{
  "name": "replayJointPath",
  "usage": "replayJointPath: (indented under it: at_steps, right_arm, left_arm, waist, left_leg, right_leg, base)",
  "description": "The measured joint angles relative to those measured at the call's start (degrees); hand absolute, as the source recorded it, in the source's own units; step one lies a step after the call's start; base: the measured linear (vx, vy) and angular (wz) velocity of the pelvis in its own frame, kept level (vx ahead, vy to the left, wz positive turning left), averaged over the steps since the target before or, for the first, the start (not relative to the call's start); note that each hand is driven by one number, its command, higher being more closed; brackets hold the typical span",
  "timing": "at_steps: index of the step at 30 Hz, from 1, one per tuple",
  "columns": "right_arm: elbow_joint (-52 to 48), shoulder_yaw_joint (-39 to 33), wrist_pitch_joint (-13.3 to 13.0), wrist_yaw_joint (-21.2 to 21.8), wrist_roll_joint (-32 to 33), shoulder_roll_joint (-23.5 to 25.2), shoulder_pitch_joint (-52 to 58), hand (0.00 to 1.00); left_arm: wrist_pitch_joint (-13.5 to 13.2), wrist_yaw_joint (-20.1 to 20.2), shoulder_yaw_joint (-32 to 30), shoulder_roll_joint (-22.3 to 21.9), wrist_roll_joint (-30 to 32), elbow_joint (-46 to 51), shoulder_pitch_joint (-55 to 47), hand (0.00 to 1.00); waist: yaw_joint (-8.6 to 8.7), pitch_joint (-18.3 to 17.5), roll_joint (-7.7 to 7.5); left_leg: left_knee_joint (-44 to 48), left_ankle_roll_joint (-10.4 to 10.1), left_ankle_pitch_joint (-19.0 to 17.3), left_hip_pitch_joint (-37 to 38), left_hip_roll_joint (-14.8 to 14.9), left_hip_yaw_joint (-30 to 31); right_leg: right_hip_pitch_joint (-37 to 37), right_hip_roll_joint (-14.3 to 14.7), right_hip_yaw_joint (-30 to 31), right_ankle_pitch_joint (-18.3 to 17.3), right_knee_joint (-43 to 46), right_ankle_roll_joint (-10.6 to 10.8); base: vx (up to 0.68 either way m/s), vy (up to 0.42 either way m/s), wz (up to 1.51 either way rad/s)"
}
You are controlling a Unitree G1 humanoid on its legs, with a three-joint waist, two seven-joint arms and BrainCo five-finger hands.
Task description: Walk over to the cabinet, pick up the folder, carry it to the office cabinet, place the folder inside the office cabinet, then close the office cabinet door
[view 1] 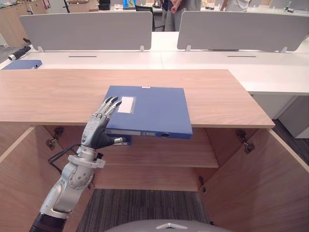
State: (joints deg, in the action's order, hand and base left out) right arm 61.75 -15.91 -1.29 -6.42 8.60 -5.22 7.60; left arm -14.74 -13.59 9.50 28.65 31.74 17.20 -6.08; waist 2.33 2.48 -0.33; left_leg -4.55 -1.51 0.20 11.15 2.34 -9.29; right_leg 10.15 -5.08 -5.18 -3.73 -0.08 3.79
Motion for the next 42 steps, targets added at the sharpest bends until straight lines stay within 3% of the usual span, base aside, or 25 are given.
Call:
replayJointPath:
  at_steps: [15,24,35,36,42]
  right_arm:
    - [0.0,0.0,0.3,0.0,0.0,0.0,0.0,0.00]
    - [0.0,0.0,0.3,0.0,0.0,0.0,0.0,0.00]
    - [0.0,0.0,0.3,0.0,0.0,0.0,0.0,0.00]
    - [0.0,0.0,0.3,0.0,0.0,0.0,0.0,0.00]
    - [0.0,0.0,0.3,-0.1,0.1,0.1,0.0,0.00]
  left_arm:
    - [-0.2,1.9,2.4,1.9,0.2,-0.1,0.7,0.00]
    - [1.4,0.5,2.9,1.6,8.4,-3.2,0.7,0.00]
    - [4.3,-3.2,2.7,-3.5,13.5,-5.1,0.7,0.00]
    - [4.6,-3.7,2.4,-4.2,13.9,-5.3,0.7,1.00]
    - [6.2,-6.6,0.5,-7.6,16.3,-6.7,1.0,1.00]
  waist:
    - [1.09,0.3,-0.23]
    - [1.18,0.5,-0.43]
    - [1.20,0.6,-0.61]
    - [1.21,0.6,-0.61]
    - [1.31,0.5,-0.58]
  left_leg:
    - [0.0,0.0,-0.1,-0.1,0.0,-0.1]
    - [0.0,0.0,-0.1,-0.1,0.0,-0.1]
    - [-0.3,0.0,-0.1,-0.2,-0.1,0.0]
    - [-0.3,0.0,-0.1,-0.2,-0.1,0.0]
    - [-0.4,0.0,-0.1,-0.2,-0.1,-0.1]
  right_leg:
    - [0.1,0.0,0.1,0.2,-0.5,0.0]
    - [0.1,0.0,-0.1,0.2,-0.5,-0.1]
    - [0.1,0.0,-0.1,0.2,-0.6,-0.1]
    - [0.1,0.0,-0.1,0.2,-0.6,-0.1]
    - [0.1,0.0,0.0,0.2,-0.6,-0.1]
  base:
    - [0.00,0.000,0.00]
    - [0.00,0.000,0.00]
    - [0.00,0.000,0.00]
    - [0.00,0.000,0.00]
    - [0.00,0.000,0.00]
